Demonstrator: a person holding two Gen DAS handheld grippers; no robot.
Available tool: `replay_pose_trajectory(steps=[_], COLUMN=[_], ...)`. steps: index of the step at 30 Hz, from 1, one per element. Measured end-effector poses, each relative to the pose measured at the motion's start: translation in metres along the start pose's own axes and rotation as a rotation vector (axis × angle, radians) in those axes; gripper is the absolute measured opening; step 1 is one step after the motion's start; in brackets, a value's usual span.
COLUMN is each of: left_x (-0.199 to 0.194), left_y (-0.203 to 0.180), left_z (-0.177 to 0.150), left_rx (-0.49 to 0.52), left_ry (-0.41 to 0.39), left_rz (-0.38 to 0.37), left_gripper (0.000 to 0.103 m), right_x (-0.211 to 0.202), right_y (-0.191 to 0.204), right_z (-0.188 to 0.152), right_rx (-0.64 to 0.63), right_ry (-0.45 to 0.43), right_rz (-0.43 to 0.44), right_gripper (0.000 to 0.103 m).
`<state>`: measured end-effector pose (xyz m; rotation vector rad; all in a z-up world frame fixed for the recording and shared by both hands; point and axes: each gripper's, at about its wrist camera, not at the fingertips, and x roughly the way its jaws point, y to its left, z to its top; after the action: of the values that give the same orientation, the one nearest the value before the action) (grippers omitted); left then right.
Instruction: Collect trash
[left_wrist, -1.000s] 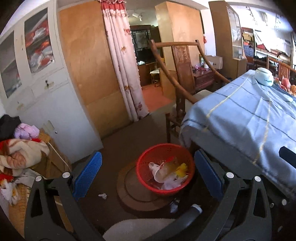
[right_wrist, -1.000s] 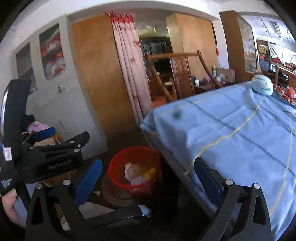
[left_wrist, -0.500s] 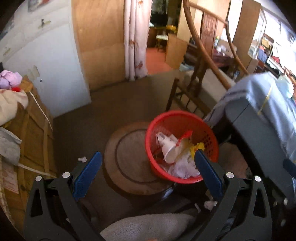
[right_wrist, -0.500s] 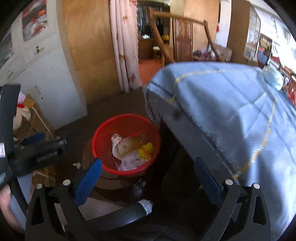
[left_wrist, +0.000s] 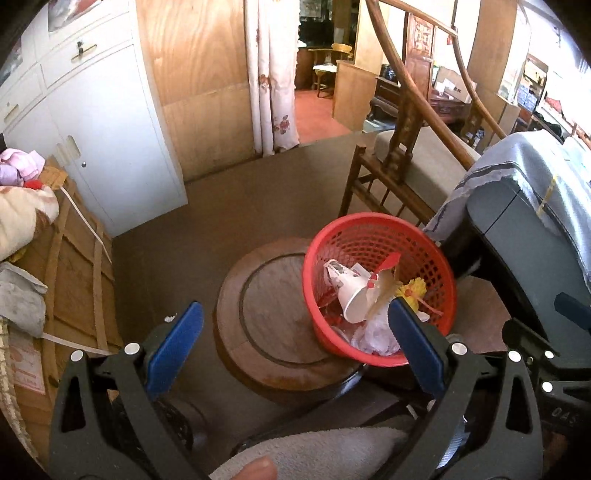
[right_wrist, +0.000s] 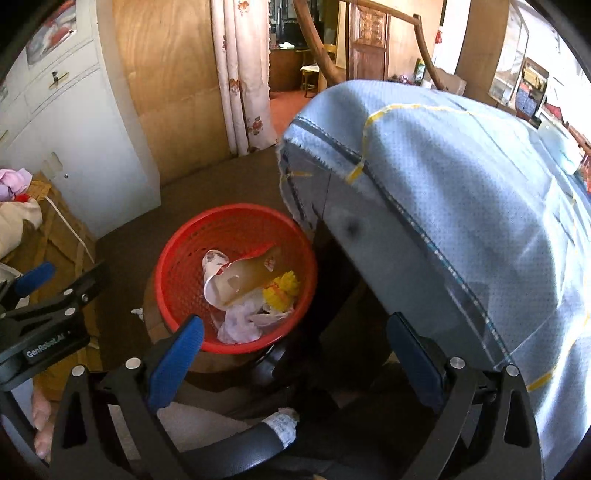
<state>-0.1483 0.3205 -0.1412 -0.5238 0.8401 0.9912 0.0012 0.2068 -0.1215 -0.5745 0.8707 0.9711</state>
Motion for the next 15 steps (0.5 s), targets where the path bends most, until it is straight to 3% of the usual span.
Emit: replay_pose_trajectory(steps=[15], left_x=[-0.021], left_y=[-0.019], left_z=[-0.002], left_rx=[0.063], left_ry=[-0.045], left_rz=[0.012], left_gripper=[0.096], right_x=[-0.020], right_y=[-0.011], right_z=[-0.008], right_rx=[0.021], right_ry=[-0.045], right_rz=[-0.020], right_gripper=[0.098])
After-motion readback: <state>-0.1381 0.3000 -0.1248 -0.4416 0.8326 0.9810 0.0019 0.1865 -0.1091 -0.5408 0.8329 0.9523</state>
